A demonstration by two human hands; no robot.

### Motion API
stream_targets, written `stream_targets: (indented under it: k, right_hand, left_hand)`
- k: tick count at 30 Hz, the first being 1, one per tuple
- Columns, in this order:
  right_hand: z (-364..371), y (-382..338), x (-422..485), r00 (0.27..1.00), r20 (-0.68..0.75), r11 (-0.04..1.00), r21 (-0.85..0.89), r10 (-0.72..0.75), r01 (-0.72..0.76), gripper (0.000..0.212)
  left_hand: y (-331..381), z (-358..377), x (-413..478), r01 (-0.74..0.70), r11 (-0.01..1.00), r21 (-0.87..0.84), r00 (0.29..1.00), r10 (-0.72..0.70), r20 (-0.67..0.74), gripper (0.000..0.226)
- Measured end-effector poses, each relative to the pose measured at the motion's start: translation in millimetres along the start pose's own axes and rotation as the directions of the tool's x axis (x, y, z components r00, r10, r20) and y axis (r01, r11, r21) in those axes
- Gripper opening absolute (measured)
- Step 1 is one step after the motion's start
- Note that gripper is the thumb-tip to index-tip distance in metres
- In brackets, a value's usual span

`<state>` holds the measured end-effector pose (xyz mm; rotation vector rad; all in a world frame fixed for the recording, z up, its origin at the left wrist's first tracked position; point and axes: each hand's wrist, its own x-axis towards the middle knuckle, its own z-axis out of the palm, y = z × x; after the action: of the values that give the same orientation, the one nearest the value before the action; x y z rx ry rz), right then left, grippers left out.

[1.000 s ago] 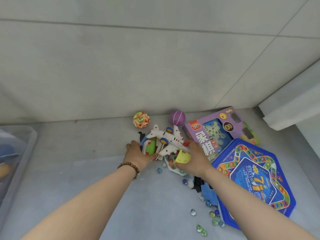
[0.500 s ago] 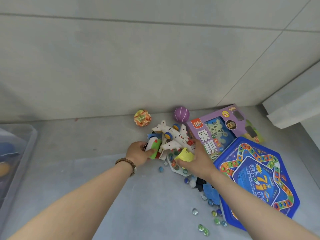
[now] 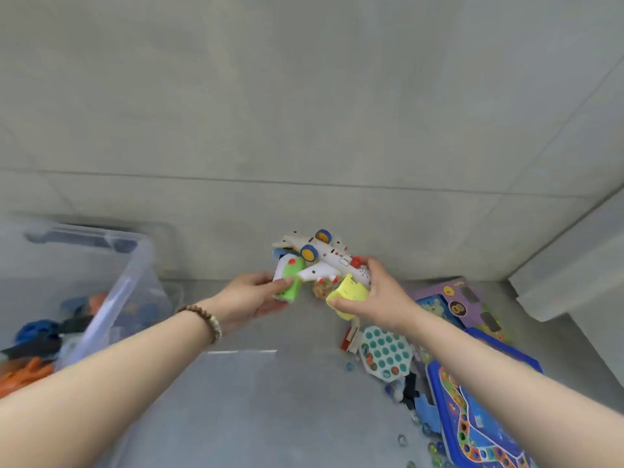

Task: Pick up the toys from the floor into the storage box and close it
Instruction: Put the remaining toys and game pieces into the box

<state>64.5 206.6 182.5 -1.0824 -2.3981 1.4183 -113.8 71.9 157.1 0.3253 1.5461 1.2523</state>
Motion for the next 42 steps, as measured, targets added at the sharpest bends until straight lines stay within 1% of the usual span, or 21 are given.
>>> stream_targets:
  k: [2,6,10,14,16,18,20,21,23,24,26,27,30,33,35,38,42]
  right_hand:
    - [15,-48,-2,0.998,0.046,0.998,0.048,-0.051,0.049,0.064]
    - [76,-132,-4,0.981,0.150,0.990,0.084,-0.125,0.113,0.068]
    - [166,-185,-9,0.947,0.286,0.989,0.071,-0.143,0.128,0.068]
    - [249,-205,-11,0.904,0.419,0.996,0.020,-0.084,0.083,0.067]
    - [280,-207,-12,0.886,0.461,0.998,-0.001,-0.049,0.056,0.070]
    - [302,-203,-10,0.883,0.468,0.998,-0.027,-0.038,0.057,0.074]
    - [311,-201,-8,0.892,0.448,0.995,-0.057,-0.052,0.087,0.071]
    - [312,-199,-7,0.898,0.437,0.995,-0.045,-0.057,0.086,0.067]
    - [305,-198,-4,0.901,0.428,0.996,-0.008,-0.073,0.085,0.062]
    - [298,-197,-2,0.900,0.426,0.994,-0.018,-0.088,0.105,0.060]
    - [278,-192,2,0.904,0.412,0.989,-0.045,-0.113,0.144,0.054]
    - [265,-189,4,0.914,0.389,0.989,-0.042,-0.113,0.141,0.050]
    - [217,-175,8,0.942,0.328,0.995,-0.053,-0.067,0.089,0.045]
    - [160,-150,11,0.961,0.276,0.997,-0.080,0.017,0.005,0.045]
    - [120,-127,12,0.971,0.226,0.995,-0.083,0.077,-0.060,0.045]
    - [63,-85,13,0.978,0.124,0.984,-0.075,0.167,-0.159,0.049]
    - [1,-17,13,0.964,0.033,0.963,-0.073,0.263,-0.260,0.058]
  left_hand:
    - [19,-32,-39,-0.048,0.999,-0.009,0.998,0.048,-0.027,0.016]
    - [35,-106,-116,-0.104,0.994,0.020,0.989,0.105,-0.102,0.017]
    - [17,-181,-174,-0.081,0.997,0.002,0.971,0.080,-0.224,0.016]
    - [-23,-239,-204,0.004,0.999,-0.037,0.945,-0.016,-0.327,0.020]
    - [-42,-258,-209,0.032,0.997,-0.068,0.932,-0.055,-0.359,0.020]
    - [-57,-273,-209,0.049,0.994,-0.093,0.922,-0.081,-0.379,0.029]
    - [-68,-284,-208,0.072,0.992,-0.102,0.914,-0.107,-0.392,0.044]
    - [-71,-288,-208,0.084,0.992,-0.091,0.912,-0.114,-0.394,0.049]
    - [-71,-293,-209,0.094,0.994,-0.055,0.906,-0.108,-0.410,0.056]
    - [-68,-294,-210,0.096,0.995,-0.024,0.903,-0.097,-0.418,0.058]
    - [-57,-290,-210,0.091,0.995,0.040,0.908,-0.067,-0.414,0.059]
    - [-50,-285,-209,0.077,0.995,0.063,0.915,-0.046,-0.400,0.058]
    - [-22,-256,-200,0.002,0.988,0.155,0.936,0.052,-0.347,0.049]
    - [6,-211,-178,-0.089,0.964,0.252,0.949,0.158,-0.271,0.046]
    - [21,-176,-158,-0.128,0.948,0.293,0.958,0.195,-0.212,0.043]
    - [30,-121,-119,-0.131,0.934,0.333,0.975,0.182,-0.127,0.040]
    - [15,-56,-57,-0.057,0.930,0.362,0.994,0.087,-0.066,0.043]
